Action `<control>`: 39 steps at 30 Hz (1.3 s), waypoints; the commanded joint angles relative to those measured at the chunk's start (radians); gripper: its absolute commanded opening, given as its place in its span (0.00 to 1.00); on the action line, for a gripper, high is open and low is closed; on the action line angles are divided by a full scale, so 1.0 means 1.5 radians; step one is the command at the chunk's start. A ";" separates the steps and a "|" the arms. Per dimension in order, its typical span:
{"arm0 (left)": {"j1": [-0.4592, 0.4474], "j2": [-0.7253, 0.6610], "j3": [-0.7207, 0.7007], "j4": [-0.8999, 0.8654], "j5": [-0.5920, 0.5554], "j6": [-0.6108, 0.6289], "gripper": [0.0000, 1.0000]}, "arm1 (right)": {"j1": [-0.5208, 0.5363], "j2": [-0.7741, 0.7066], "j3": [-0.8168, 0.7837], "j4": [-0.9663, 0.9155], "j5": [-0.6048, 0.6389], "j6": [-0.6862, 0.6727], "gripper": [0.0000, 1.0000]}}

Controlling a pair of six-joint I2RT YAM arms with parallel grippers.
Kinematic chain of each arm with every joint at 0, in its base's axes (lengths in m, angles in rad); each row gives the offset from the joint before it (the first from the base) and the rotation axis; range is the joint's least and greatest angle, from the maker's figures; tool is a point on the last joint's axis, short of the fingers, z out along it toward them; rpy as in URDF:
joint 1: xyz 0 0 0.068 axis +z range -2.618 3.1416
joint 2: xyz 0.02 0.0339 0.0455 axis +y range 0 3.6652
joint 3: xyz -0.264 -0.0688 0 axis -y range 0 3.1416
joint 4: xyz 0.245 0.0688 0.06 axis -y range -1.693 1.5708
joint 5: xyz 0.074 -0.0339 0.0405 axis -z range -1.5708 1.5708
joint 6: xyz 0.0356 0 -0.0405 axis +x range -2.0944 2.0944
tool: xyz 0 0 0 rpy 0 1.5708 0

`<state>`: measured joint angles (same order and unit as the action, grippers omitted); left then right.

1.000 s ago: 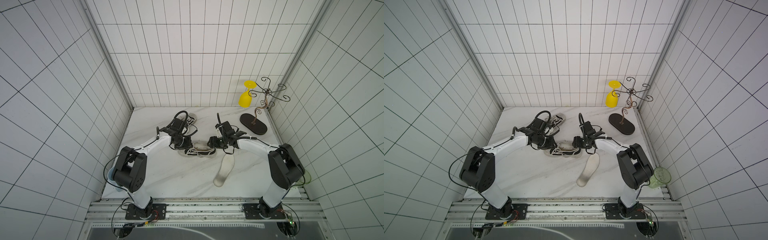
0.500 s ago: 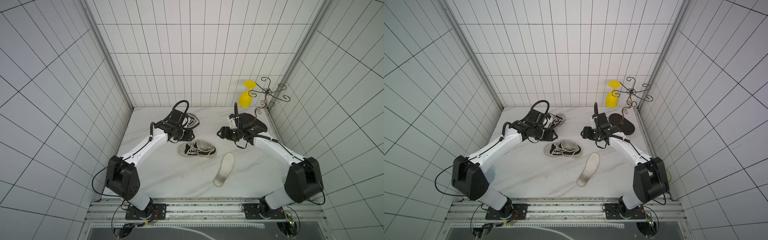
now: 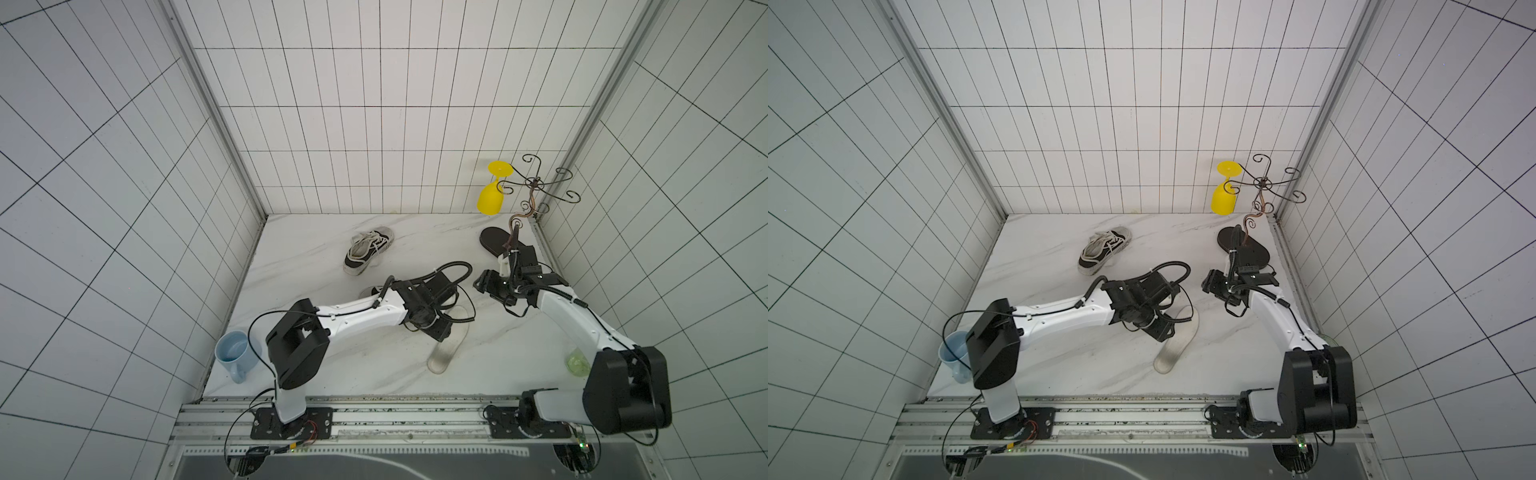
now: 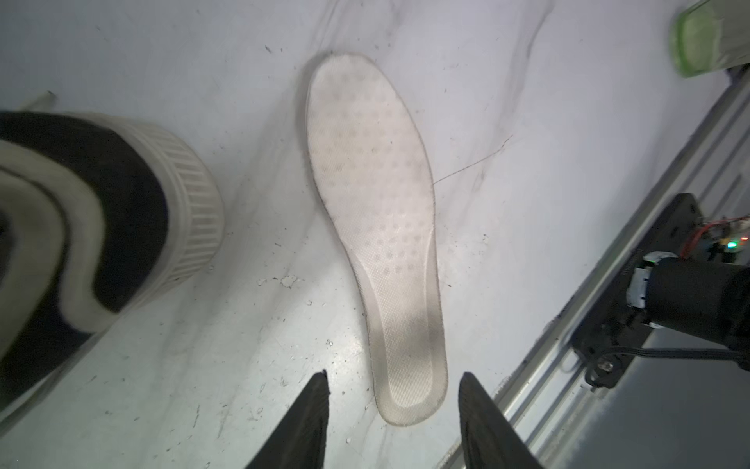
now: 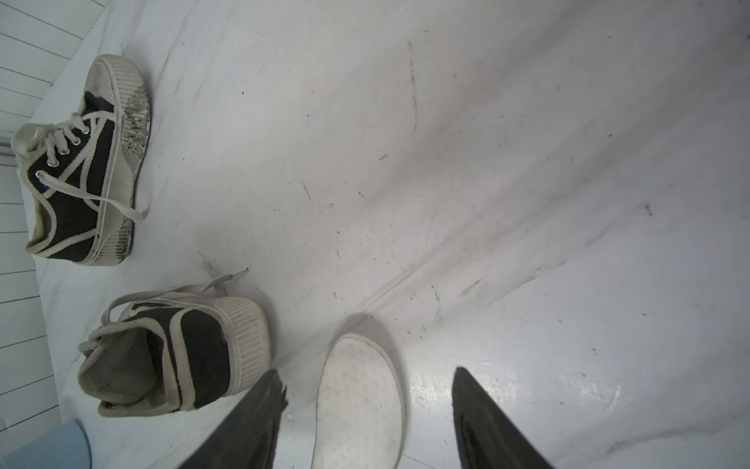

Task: Insert the insole into the shoe
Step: Pick up the insole from the center of the board.

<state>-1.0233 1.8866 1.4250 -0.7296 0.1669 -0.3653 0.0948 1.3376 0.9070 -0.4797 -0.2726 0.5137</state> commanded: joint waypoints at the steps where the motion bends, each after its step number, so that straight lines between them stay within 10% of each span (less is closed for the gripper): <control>1: -0.001 0.049 -0.005 0.038 -0.053 -0.025 0.50 | -0.004 -0.018 -0.053 0.012 -0.019 0.016 0.65; 16: -0.008 0.122 0.018 0.082 -0.055 -0.055 0.42 | -0.002 -0.046 -0.079 0.025 -0.026 0.019 0.64; 29: -0.041 0.146 0.012 0.087 -0.068 -0.108 0.00 | -0.004 -0.036 -0.075 0.022 -0.014 0.003 0.64; 39: 0.014 0.040 0.049 0.083 -0.117 -0.231 0.00 | -0.030 -0.066 -0.066 -0.034 -0.088 -0.032 0.66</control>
<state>-1.0458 2.0464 1.4624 -0.6155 0.0525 -0.6201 0.0586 1.2659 0.8330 -0.4728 -0.3298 0.4965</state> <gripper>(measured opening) 0.047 0.653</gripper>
